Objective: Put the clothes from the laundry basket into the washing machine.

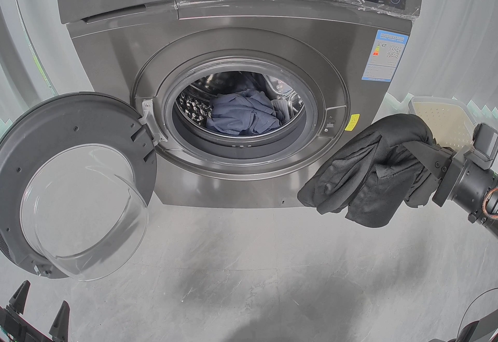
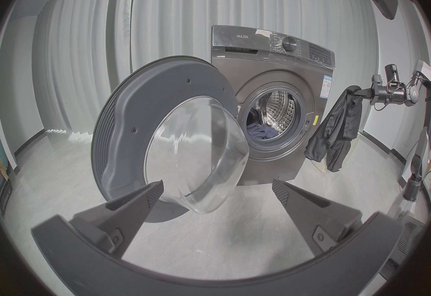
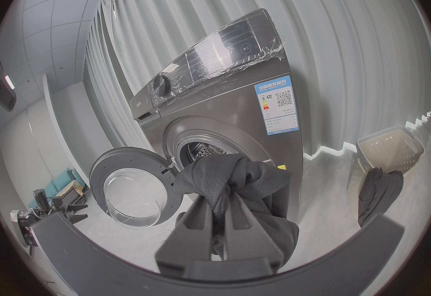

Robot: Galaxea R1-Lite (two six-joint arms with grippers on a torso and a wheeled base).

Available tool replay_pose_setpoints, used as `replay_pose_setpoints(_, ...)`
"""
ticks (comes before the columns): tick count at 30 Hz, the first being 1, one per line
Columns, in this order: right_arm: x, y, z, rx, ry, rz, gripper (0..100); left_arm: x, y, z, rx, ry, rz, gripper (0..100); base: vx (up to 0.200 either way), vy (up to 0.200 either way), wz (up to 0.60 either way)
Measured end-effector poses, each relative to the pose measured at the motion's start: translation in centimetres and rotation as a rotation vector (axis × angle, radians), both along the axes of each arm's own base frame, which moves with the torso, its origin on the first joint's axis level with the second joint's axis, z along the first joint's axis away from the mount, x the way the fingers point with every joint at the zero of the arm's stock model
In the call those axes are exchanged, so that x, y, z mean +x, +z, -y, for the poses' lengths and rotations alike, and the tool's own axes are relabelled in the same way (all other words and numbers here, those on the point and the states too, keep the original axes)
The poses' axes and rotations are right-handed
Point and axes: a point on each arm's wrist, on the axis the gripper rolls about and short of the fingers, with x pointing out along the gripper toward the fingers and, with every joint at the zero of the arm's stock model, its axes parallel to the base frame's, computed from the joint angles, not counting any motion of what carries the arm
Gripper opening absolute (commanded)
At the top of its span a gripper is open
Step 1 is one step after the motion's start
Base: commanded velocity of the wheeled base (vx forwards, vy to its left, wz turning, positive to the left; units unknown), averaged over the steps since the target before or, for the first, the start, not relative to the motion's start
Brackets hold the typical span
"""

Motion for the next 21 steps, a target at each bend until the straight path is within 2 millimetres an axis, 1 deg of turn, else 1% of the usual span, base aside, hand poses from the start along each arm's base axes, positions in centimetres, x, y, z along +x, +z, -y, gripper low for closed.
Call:
replay_pose_setpoints(5,0.0,-0.2,-0.2,-0.005,0.01,-0.007,0,0.0,0.0,0.0,0.012,0.0,0.005,100,0.0,0.0,0.0)
replay_pose_setpoints(10,0.5,-0.1,-1.1,-0.007,0.031,-0.008,0,0.0,0.1,0.0,0.022,0.002,0.01,100,0.0,0.0,0.0)
replay_pose_setpoints(15,1.6,0.7,-2.7,0.032,0.061,0.017,0,0.0,0.1,0.0,0.03,0.003,0.012,100,0.0,0.0,0.0)
replay_pose_setpoints(21,3.1,1.0,-5.1,0.089,0.104,0.012,0,0.0,0.1,0.0,0.048,-0.007,0.016,100,0.0,0.0,0.0)
